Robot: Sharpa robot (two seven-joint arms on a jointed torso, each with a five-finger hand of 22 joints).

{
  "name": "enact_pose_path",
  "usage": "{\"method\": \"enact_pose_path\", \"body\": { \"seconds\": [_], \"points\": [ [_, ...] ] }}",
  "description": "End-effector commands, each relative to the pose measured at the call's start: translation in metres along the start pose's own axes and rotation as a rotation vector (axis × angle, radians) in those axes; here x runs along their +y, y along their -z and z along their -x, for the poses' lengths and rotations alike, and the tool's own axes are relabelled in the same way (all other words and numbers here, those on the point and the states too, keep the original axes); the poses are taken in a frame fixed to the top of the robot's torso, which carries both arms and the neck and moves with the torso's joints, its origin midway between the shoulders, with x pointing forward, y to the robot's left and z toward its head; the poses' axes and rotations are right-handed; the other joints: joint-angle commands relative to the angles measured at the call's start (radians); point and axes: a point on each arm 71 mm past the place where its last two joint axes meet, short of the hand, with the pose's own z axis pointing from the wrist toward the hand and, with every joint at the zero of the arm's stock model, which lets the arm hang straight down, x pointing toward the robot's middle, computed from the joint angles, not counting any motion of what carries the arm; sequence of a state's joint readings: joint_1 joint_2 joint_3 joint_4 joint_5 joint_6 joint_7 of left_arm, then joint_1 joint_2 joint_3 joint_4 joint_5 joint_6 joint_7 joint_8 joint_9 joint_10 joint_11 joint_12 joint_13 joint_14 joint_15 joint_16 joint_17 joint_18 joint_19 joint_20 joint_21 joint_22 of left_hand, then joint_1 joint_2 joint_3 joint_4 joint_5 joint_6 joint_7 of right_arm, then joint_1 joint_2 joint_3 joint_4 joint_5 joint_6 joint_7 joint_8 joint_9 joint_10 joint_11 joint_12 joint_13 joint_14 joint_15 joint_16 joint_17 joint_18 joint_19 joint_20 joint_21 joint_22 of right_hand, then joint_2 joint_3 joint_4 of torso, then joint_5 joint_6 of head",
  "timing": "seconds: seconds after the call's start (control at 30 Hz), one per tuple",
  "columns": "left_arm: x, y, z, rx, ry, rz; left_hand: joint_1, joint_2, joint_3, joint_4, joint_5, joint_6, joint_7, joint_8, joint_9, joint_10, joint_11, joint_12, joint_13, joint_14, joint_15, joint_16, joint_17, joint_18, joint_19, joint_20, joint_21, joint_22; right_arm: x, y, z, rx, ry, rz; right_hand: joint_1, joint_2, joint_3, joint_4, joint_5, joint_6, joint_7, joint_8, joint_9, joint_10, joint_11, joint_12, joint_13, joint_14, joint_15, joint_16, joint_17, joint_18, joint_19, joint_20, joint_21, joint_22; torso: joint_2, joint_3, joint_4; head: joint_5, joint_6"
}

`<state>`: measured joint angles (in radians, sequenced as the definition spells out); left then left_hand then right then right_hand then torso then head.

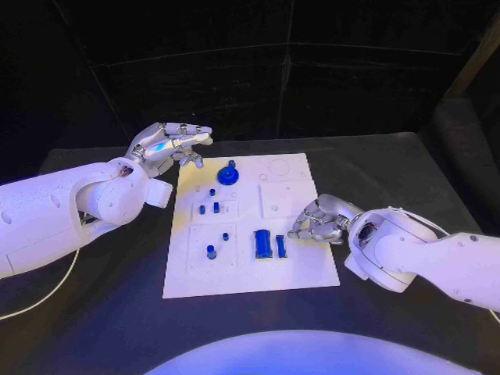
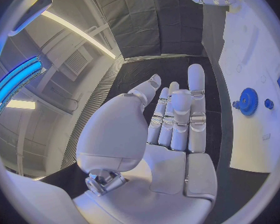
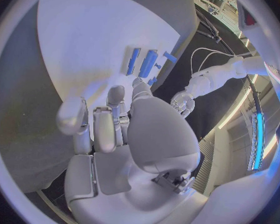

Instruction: Assemble the parts on the task board

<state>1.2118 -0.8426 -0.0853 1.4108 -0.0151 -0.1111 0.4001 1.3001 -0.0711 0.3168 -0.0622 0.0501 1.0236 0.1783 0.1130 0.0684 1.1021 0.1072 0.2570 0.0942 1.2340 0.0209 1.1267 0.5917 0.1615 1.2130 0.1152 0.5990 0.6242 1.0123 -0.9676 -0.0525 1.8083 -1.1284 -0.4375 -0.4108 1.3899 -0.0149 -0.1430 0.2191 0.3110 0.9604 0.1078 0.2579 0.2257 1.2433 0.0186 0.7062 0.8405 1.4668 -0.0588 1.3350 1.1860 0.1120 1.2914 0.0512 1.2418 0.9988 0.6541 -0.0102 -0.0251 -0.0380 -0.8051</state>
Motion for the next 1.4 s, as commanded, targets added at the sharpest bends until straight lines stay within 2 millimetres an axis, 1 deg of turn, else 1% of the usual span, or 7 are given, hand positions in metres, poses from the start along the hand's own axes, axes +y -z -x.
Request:
{"method": "enact_pose_path", "body": {
  "seconds": [0.03, 0.47, 0.77, 0.8, 1.27, 1.33, 1.4],
  "points": [
    [-0.002, -0.001, 0.002, -0.013, 0.008, -0.024, -0.016, -0.003, -0.020, 0.004, -0.001, -0.007, -0.002, 0.007, 0.000, -0.009, -0.002, 0.010, 0.003, -0.084, 0.005, -0.071, -0.102, 0.017, -0.043, 0.008, -0.031, -0.014, 0.008, -0.007, 0.016, 0.002, -0.346, 0.204, 0.086, 0.036, 0.035, -0.035, -0.021, -0.020, 0.012, -0.023, -0.011, -0.080, 0.026, -0.155, -0.121, -0.079, 0.016, -0.236, -0.284, 0.060, -0.174, 0.013, -0.241, -0.324, -0.016, -0.0056, -0.0004, -0.005, 0.013],
    [0.013, -0.017, 0.027, -0.136, 0.059, -0.052, -0.003, 0.020, -0.061, 0.028, -0.002, -0.011, 0.001, -0.007, -0.002, -0.025, 0.031, -0.073, -0.031, -0.295, 0.089, -0.635, -0.388, 0.017, -0.383, 0.108, -0.372, -0.242, -0.015, -0.080, 0.080, -0.138, -0.686, 0.370, 0.190, 0.011, 0.159, -0.051, -0.113, 0.047, 0.070, -0.174, -0.114, -0.132, 0.107, -0.600, -0.685, -0.410, 0.153, -1.099, -0.955, 0.064, -0.413, 0.161, -0.826, -0.719, -0.082, -0.0176, -0.0158, -0.014, 0.101],
    [0.026, -0.028, 0.037, -0.236, 0.057, -0.067, 0.007, 0.026, -0.088, 0.032, -0.002, -0.034, -0.017, -0.043, -0.003, -0.058, 0.065, -0.148, -0.032, -0.336, 0.128, -0.814, -0.468, 0.023, -0.477, 0.157, -0.475, -0.329, -0.022, -0.108, 0.090, -0.188, -0.715, 0.383, 0.152, 0.005, 0.206, -0.085, -0.113, 0.060, 0.074, -0.194, -0.156, -0.101, 0.115, -0.641, -0.780, -0.316, 0.153, -1.206, -1.075, 0.072, -0.310, 0.152, -0.937, -0.811, -0.101, -0.0135, -0.0029, -0.011, 0.154],
    [0.029, -0.028, 0.033, -0.183, 0.039, -0.023, -0.386, 0.071, -0.153, 0.062, -0.050, -0.328, -0.065, -0.113, -0.068, -0.370, 0.010, -0.177, -0.094, -0.605, 0.081, -0.901, -0.502, -0.038, -0.694, 0.075, -0.509, -0.415, -0.025, -0.107, 0.087, -0.199, -0.646, 0.312, -0.303, 0.015, 0.143, -0.126, -0.169, -0.251, 0.019, -0.258, -0.226, -0.450, 0.075, -0.706, -0.841, -0.671, 0.059, -1.242, -1.104, 0.013, -0.613, 0.093, -1.025, -0.864, -0.093, -0.0157, -0.0101, -0.013, 0.143],
    [0.037, -0.015, 0.003, -0.271, -0.010, -0.018, -0.765, 0.071, -0.223, 0.062, -0.050, -0.619, -0.178, -0.113, -0.068, -0.675, -0.037, -0.257, -0.094, -0.866, -0.021, -1.003, -0.592, -0.075, -0.912, -0.003, -0.599, -0.506, 0.001, -0.085, 0.069, -0.319, -0.774, 0.316, -0.749, 0.015, 0.143, -0.219, -0.228, -0.536, -0.032, -0.258, -0.226, -0.767, -0.019, -0.706, -0.841, -0.984, 0.059, -1.335, -1.186, -0.026, -0.879, 0.033, -1.116, -0.922, -0.110, 0.0100, 0.0249, 0.038, 0.205],
    [0.038, -0.011, -0.005, -0.295, -0.025, -0.018, -0.806, 0.071, -0.231, 0.062, -0.050, -0.650, -0.178, -0.113, -0.068, -0.708, -0.107, -0.257, -0.094, -0.894, -0.021, -1.012, -0.592, -0.075, -0.935, -0.012, -0.599, -0.515, 0.007, -0.078, 0.065, -0.348, -0.804, 0.309, -0.796, 0.015, 0.143, -0.219, -0.234, -0.568, -0.038, -0.258, -0.226, -0.802, -0.019, -0.706, -0.841, -1.020, 0.059, -1.335, -1.186, -0.026, -0.910, 0.026, -1.125, -0.928, -0.110, 0.0102, 0.0251, 0.038, 0.205],
    [0.039, -0.005, -0.016, -0.326, -0.044, -0.019, -0.852, 0.071, -0.239, 0.062, -0.050, -0.684, -0.178, -0.113, -0.068, -0.744, -0.107, -0.257, -0.094, -0.925, -0.021, -1.022, -0.592, -0.086, -0.961, -0.021, -0.599, -0.525, 0.014, -0.069, 0.060, -0.377, -0.835, 0.298, -0.854, 0.015, 0.143, -0.219, -0.311, -0.606, -0.108, -0.258, -0.226, -0.845, -0.019, -0.706, -0.841, -1.064, 0.059, -1.335, -1.186, -0.035, -0.948, 0.019, -1.137, -0.999, -0.110, 0.0102, 0.0251, 0.038, 0.205]
  ]
}}
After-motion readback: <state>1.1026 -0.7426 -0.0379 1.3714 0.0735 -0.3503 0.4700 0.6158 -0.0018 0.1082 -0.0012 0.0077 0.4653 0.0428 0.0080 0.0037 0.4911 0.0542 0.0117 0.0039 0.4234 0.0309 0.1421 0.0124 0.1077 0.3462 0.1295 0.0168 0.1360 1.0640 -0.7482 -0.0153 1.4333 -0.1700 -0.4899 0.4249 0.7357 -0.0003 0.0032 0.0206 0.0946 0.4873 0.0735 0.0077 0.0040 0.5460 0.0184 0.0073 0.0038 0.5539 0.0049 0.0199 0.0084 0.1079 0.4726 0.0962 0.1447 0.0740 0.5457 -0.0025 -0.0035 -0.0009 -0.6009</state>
